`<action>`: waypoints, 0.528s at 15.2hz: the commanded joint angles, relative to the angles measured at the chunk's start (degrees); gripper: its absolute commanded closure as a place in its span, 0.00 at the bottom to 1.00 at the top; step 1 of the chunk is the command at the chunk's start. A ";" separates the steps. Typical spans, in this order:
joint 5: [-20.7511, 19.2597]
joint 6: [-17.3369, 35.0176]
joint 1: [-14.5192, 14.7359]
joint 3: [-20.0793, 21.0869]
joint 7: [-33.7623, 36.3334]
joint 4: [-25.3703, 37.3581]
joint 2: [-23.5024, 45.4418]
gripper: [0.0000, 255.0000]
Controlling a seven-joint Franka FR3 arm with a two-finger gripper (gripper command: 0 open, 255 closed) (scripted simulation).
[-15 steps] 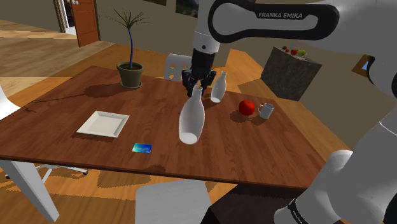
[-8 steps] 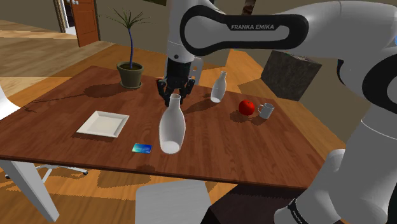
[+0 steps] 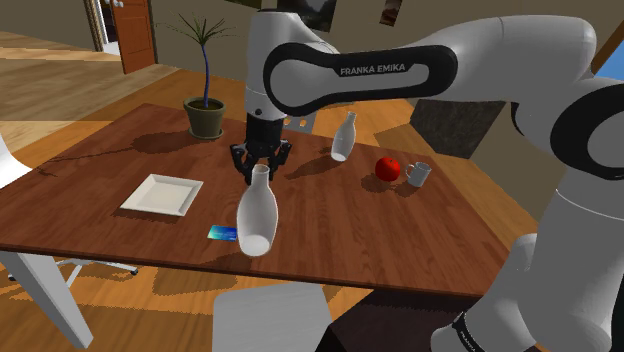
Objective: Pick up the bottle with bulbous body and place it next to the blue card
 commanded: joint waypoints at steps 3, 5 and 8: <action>-0.16 2.93 -0.01 -0.06 0.09 -2.30 0.58 1.00; -0.21 3.84 -0.01 -0.08 0.13 -3.01 0.78 1.00; -0.21 3.84 -0.01 -0.08 0.13 -3.00 0.79 1.00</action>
